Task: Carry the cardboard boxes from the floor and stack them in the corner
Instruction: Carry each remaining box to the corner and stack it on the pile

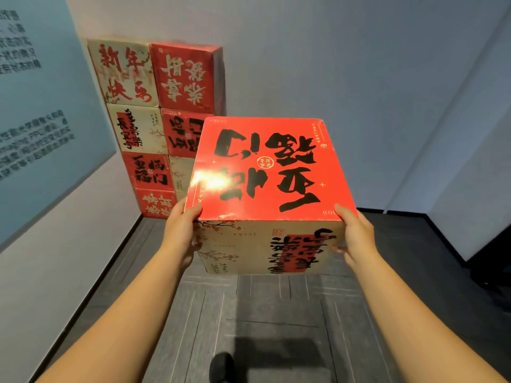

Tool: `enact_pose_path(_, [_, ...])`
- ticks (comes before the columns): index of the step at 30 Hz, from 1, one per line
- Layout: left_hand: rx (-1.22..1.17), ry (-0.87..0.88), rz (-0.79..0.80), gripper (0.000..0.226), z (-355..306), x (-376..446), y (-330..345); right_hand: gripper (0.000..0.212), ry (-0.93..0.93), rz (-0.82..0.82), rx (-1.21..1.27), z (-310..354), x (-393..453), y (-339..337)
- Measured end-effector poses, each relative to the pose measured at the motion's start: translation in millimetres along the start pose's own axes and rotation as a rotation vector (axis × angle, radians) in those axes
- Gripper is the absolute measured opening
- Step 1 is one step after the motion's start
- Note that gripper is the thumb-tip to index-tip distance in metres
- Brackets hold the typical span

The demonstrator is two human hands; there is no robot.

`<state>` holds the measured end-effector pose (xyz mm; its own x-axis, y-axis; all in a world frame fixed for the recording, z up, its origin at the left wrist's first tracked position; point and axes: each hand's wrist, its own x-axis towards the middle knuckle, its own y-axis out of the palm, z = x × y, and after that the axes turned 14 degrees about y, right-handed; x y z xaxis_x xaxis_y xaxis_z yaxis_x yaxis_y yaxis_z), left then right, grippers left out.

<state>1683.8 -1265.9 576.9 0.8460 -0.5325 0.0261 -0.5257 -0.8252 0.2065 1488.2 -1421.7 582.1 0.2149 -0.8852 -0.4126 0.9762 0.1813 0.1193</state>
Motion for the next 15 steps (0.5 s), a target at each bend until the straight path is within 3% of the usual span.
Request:
enact_pose_path(2, [-0.01, -0.008, -0.001, 0.029, 10, 46, 14, 0.002, 0.018, -0.015, -0.026, 12, 45, 23])
enact_pose_path(9, [0.04, -0.035, 0.021, 0.02, 17, 224, 62, 0.011, 0.063, -0.033, -0.061, 69, 196, 116])
enact_pose_path(15, [0.072, -0.062, 0.026, 0.019, 29, 329, 99, 0.007, 0.094, -0.04, -0.077, 99, 292, 168])
